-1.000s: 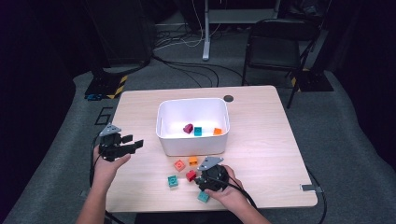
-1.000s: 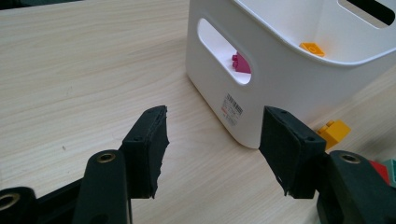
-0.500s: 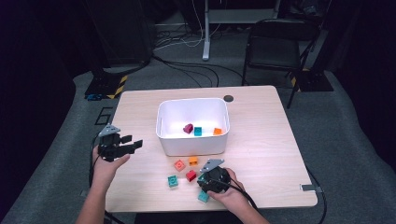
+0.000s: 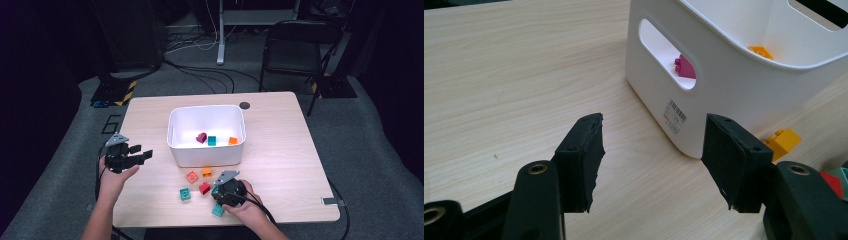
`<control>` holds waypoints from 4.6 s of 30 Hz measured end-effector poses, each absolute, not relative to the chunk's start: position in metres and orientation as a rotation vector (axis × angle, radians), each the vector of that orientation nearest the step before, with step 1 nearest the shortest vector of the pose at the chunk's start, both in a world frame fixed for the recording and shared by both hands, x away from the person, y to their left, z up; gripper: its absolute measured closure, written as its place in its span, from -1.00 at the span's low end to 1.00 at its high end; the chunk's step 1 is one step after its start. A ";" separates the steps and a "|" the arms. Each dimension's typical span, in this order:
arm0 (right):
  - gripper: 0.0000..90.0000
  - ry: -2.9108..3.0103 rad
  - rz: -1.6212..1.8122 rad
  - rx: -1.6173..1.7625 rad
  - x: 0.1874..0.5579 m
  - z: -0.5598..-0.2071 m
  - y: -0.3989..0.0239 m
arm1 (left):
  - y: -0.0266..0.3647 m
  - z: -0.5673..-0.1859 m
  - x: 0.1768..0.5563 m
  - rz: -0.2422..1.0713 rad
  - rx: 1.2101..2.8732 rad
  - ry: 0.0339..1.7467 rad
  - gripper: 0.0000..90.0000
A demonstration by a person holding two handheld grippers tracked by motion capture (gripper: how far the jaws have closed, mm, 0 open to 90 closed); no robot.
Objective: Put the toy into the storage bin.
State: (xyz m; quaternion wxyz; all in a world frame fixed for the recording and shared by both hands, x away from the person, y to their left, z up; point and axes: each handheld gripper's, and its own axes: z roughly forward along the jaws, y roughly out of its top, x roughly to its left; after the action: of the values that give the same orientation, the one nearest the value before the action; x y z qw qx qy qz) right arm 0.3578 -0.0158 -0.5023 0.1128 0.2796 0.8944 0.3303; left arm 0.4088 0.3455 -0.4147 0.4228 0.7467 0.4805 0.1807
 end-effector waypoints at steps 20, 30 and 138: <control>0.29 2.596 1.052 0.836 0.369 -0.469 -0.023 | 0.346 -0.414 0.408 0.457 1.865 1.200 -0.08; 0.29 2.557 1.106 0.854 0.378 -0.443 -0.031 | 0.346 -0.413 0.408 0.454 1.860 1.200 -0.08; 0.11 2.448 0.972 1.072 0.545 -0.379 0.008 | 0.349 -0.414 0.410 0.444 1.859 1.200 -0.08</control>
State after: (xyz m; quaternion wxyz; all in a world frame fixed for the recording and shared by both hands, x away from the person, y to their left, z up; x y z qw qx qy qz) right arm 0.5448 0.0079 -0.3789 0.1485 0.3728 0.8513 0.3380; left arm 0.4096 0.3490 -0.4139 0.4284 0.7443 0.4804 0.1780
